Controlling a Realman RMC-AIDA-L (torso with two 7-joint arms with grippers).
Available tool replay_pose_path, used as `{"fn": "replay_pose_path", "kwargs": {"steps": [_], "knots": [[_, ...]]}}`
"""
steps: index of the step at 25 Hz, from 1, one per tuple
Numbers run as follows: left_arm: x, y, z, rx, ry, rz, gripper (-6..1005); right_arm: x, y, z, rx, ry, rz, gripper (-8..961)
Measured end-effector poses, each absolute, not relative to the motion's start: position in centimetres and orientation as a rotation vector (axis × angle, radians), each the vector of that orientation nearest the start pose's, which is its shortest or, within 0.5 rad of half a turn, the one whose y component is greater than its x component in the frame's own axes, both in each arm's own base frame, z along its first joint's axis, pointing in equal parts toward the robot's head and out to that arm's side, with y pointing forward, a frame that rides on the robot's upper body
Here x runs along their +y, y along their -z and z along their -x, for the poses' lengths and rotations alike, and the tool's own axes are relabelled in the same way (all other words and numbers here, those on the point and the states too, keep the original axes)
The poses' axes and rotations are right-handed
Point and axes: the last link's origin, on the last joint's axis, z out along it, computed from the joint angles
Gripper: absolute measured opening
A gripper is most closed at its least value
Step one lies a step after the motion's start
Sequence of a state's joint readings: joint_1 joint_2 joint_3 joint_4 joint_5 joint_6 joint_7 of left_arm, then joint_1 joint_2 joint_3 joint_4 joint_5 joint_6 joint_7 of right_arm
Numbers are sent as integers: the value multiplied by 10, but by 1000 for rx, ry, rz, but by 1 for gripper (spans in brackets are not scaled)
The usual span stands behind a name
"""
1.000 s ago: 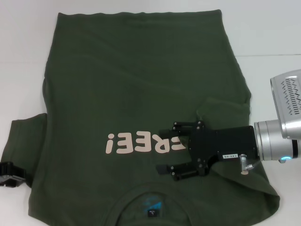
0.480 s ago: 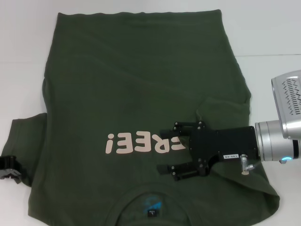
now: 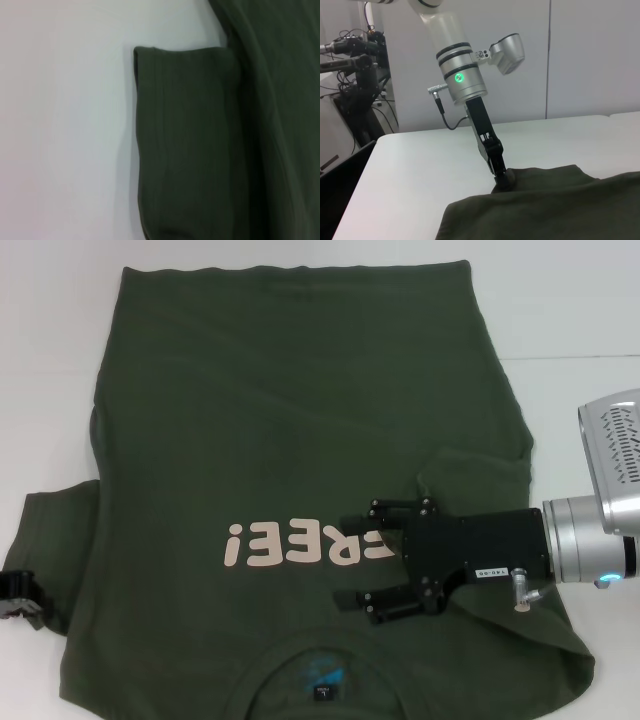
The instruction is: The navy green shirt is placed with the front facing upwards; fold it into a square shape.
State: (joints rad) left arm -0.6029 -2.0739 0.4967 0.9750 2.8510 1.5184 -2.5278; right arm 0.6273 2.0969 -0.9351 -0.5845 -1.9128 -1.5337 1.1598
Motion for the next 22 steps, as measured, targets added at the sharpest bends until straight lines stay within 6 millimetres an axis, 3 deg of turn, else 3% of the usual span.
{"fn": "replay_pose_path", "kwargs": {"steps": [22], "knots": [[337, -66, 330, -1795, -155, 1966, 42, 332, 45, -215, 165, -678, 2955, 883]]}}
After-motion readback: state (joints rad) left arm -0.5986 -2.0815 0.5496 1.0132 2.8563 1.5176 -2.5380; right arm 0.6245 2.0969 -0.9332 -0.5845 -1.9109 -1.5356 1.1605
